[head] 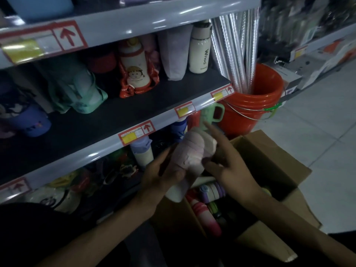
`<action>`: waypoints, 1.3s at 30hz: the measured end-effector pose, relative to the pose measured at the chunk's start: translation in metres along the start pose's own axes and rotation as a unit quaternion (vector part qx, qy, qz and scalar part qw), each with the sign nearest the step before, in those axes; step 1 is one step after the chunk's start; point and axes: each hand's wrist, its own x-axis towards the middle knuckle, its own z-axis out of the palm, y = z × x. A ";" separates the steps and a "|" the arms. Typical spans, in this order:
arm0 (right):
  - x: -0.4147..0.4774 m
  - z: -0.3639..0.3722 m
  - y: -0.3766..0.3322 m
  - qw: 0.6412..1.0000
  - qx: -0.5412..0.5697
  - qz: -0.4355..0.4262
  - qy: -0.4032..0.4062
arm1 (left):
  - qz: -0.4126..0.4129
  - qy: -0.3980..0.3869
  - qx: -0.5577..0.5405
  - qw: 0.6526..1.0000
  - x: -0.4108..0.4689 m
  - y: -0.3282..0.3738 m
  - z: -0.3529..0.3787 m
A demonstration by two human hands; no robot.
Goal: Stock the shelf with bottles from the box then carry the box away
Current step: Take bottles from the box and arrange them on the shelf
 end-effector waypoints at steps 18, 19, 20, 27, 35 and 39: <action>0.029 0.082 -0.053 0.955 0.229 0.154 -0.113 | -0.106 0.162 -0.368 0.910 -0.026 0.032 -0.068; 0.030 0.088 -0.054 0.954 0.234 0.146 -0.115 | -0.099 0.183 -0.339 0.917 -0.028 0.032 -0.076; 0.031 0.096 -0.055 0.955 0.235 0.139 -0.115 | -0.092 0.210 -0.306 0.924 -0.029 0.031 -0.083; 0.044 0.163 -0.068 0.965 0.204 0.090 -0.139 | -0.051 0.319 -0.155 0.934 -0.051 0.044 -0.127; 0.061 0.236 -0.089 0.970 0.183 0.025 -0.157 | 0.058 0.391 -0.054 0.917 -0.071 0.057 -0.189; 0.068 0.270 -0.100 0.976 0.168 -0.012 -0.136 | 0.103 0.433 -0.019 0.895 -0.072 0.061 -0.208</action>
